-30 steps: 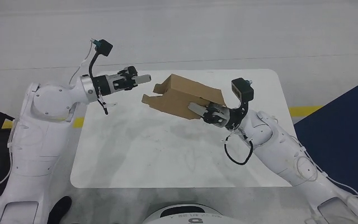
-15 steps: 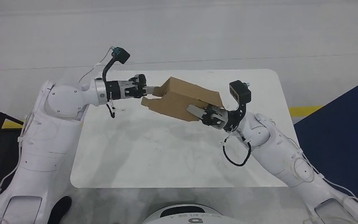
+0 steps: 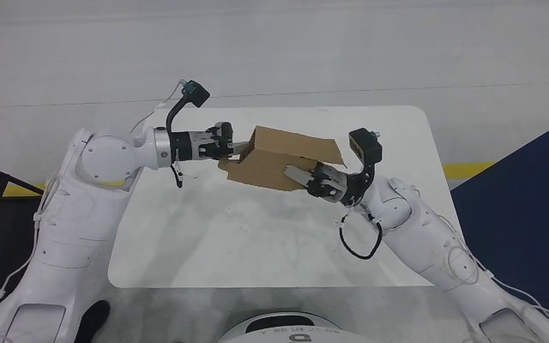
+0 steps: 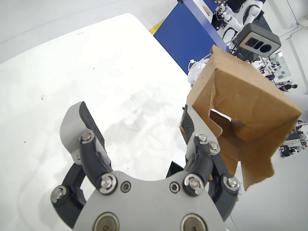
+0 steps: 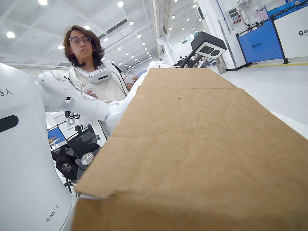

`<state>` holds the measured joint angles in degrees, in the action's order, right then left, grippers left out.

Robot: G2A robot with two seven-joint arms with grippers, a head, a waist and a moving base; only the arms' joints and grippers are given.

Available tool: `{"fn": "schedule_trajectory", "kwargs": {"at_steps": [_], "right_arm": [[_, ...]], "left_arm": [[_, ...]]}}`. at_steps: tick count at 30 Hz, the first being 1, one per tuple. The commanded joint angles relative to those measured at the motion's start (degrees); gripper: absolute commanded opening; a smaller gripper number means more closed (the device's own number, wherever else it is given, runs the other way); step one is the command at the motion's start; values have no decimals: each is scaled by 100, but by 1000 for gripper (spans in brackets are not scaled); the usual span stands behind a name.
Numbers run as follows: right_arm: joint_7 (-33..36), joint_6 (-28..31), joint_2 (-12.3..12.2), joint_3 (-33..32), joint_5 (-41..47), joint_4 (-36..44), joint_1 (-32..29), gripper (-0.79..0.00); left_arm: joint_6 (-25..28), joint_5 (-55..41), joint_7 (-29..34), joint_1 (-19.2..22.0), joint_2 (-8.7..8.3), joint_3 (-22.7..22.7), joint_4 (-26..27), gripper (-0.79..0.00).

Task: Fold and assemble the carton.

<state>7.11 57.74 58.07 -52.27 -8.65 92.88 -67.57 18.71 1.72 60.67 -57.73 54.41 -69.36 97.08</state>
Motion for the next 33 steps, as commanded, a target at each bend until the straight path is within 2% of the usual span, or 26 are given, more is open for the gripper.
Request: {"fn": "schedule_trajectory", "kwargs": {"at_steps": [1, 8, 18, 33], "right_arm": [[-23, 26, -2, -75, 12, 0, -72, -785], [-7, 26, 2, -234, 71, 38, -242, -785], [45, 26, 25, -408, 82, 70, -371, -785], [286, 26, 103, -372, 63, 130, -422, -785]], "left_arm": [[34, -11, 22, -73, -22, -77, 63, 0], [80, -51, 28, -267, -69, -230, 233, 0], [81, -94, -11, -331, -96, -287, 253, 0], [50, 63, -30, -86, -37, 176, 189, 0]]}}
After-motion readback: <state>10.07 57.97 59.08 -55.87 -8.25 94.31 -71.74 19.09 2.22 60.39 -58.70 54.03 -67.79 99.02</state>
